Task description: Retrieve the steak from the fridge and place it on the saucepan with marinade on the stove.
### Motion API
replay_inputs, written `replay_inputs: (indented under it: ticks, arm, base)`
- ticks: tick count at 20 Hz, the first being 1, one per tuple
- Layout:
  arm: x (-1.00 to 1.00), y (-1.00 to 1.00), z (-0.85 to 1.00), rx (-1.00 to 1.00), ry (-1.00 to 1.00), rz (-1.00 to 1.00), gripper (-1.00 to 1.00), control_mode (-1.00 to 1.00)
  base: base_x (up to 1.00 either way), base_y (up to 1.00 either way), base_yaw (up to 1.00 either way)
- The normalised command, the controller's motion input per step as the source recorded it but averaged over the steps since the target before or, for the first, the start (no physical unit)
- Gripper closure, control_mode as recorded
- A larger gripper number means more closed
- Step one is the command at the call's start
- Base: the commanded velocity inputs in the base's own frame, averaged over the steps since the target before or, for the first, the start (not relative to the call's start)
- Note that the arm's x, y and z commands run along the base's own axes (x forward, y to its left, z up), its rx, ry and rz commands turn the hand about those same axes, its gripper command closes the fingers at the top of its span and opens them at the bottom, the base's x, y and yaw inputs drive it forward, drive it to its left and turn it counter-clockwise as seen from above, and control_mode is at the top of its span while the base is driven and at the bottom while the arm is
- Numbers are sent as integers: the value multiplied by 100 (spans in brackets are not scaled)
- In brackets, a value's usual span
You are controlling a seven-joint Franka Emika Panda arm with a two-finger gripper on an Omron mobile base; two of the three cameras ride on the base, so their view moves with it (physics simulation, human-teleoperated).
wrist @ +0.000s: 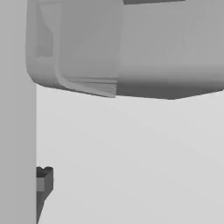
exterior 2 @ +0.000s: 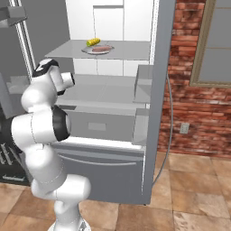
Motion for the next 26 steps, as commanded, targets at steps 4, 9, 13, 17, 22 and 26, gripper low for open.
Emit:
replay_inputs:
  ticks: [4,9,13,17,22,26]
  arm:
    - [0,45,0,0,0,0,-100,-100]
    - [-5,45,0,0,0,0,-100,-100]
    - [-8,58,0,0,0,0,-100,-100]
    - [-6,60,0,0,0,0,-100,-100]
    - [0,22,0,0,0,0,-100,-100]
    - [-14,-31,0,0,0,0,-100,-100]
  base:
    - [0,0,0]
    - [0,0,0]
    - [0,0,0]
    - [0,0,0]
    - [0,0,0]
    - [0,0,0]
